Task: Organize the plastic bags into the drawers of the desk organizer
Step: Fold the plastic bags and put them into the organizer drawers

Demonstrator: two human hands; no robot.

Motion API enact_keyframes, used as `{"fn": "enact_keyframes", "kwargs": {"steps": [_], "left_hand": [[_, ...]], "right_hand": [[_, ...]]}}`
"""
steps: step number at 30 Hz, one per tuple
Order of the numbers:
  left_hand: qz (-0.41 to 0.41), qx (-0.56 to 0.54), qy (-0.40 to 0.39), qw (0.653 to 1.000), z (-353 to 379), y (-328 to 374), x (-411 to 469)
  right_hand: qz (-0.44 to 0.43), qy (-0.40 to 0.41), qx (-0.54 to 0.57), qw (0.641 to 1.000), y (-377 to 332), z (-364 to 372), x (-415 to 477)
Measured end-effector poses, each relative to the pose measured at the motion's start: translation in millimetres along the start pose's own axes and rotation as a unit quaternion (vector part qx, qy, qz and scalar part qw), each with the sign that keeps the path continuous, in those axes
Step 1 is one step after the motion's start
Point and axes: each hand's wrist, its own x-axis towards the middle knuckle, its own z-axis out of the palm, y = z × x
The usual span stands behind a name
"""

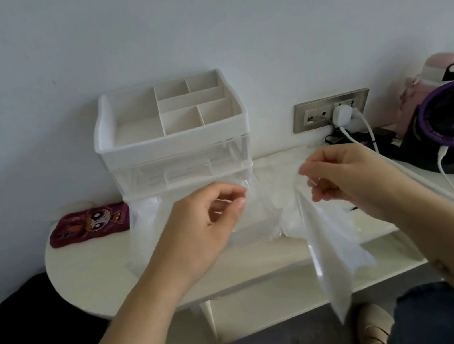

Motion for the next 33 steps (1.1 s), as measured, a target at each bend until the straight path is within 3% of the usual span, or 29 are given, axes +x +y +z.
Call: {"fn": "enact_keyframes", "kwargs": {"steps": [3, 7, 10, 16, 21, 25, 28, 31, 33], "left_hand": [[-0.074, -0.165, -0.099, 0.979, -5.5, 8.1, 0.2], [-0.129, -0.268, -0.122, 0.947, -27.0, 9.2, 0.6], [-0.145, -0.212, -0.122, 0.959, -36.2, 9.7, -2.4], [-0.16, -0.009, -0.028, 0.987, -38.7, 7.0, -5.5], [-0.072, 0.195, 0.04, 0.977, -22.1, -11.1, -10.0], [-0.061, 0.163, 0.052, 0.983, -29.8, -20.9, -4.3], [-0.075, 0.049, 0.058, 0.994, -45.8, -29.1, 0.8], [-0.111, -0.035, 0.065, 0.991, -56.2, -34.1, 1.5], [-0.118, -0.076, 0.072, 0.988, -57.4, -36.2, 1.8]], "right_hand": [[-0.037, 0.012, -0.033, 0.999, -19.8, 19.7, -0.8], [-0.105, 0.018, -0.177, 0.979, -48.7, 46.7, 8.4], [-0.126, 0.016, -0.216, 0.968, -67.4, 65.3, 23.3], [-0.124, -0.007, -0.197, 0.972, -78.8, 95.6, 47.3], [-0.081, -0.033, -0.152, 0.985, -66.0, 107.8, 54.9], [-0.115, -0.02, -0.23, 0.966, -62.9, 105.2, 50.3], [-0.144, -0.007, -0.262, 0.954, -66.9, 94.6, 46.8], [-0.174, 0.041, -0.231, 0.956, -71.5, 82.3, 42.1], [-0.238, 0.093, -0.189, 0.948, -68.9, 82.6, 32.6]]}}
